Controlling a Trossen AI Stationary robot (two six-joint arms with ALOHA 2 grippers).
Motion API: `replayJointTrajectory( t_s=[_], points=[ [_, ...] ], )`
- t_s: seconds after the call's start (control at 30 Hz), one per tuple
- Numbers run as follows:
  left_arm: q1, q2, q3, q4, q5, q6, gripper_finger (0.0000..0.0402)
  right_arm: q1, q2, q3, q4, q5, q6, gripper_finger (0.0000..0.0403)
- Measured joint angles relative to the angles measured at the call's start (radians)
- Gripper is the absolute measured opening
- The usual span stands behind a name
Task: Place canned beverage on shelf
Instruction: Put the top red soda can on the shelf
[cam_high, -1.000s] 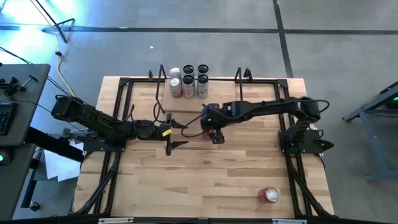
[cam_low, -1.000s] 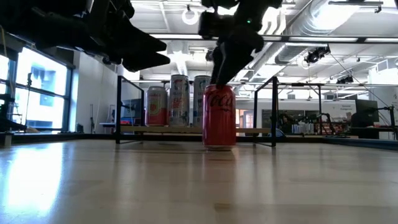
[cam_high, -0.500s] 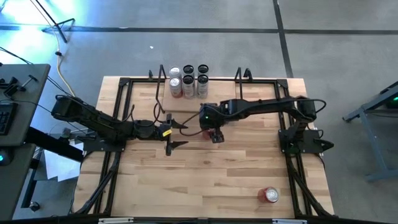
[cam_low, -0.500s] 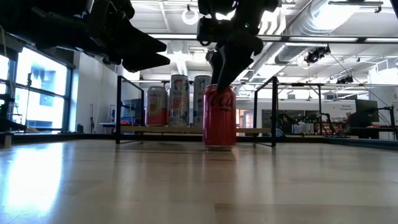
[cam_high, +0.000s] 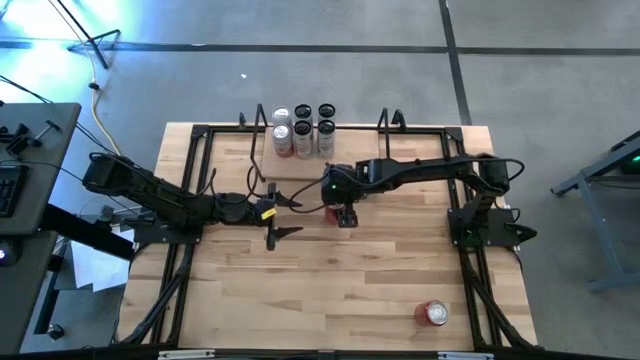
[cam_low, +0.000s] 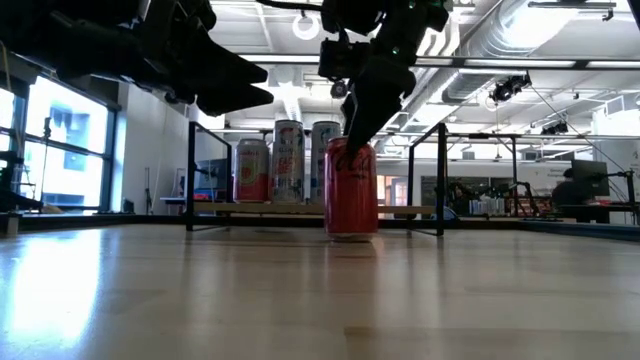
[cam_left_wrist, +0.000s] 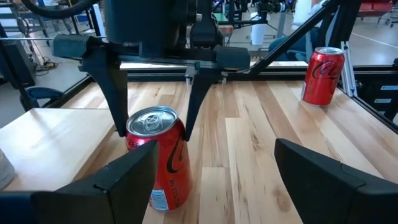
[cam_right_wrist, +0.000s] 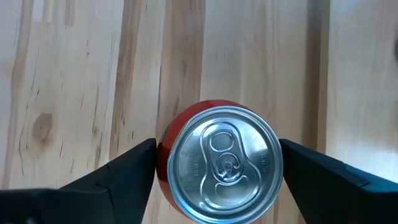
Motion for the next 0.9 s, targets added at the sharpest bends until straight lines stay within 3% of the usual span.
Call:
replayJointTrajectory(
  t_s=[0.2, 0.5, 0.73, 0.9],
  points=[
    [0.0, 0.0, 0.0, 0.0, 0.0, -0.008, 0.031, 0.0, 0.0, -0.001, 0.014, 0.025, 0.013, 0.0269],
    [0.0, 0.0, 0.0, -0.001, 0.001, -0.008, 0.031, 0.01, -0.015, 0.035, -0.058, 0.048, 0.037, 0.0269],
    [0.0, 0.0, 0.0, -0.003, 0.001, -0.01, 0.031, 0.004, -0.126, 0.078, -0.098, 0.139, 0.062, 0.0269],
    [0.0, 0.0, 0.0, 0.0, 0.003, -0.01, 0.031, -0.069, -0.21, 0.095, -0.12, 0.178, 0.062, 0.0269]
  ],
)
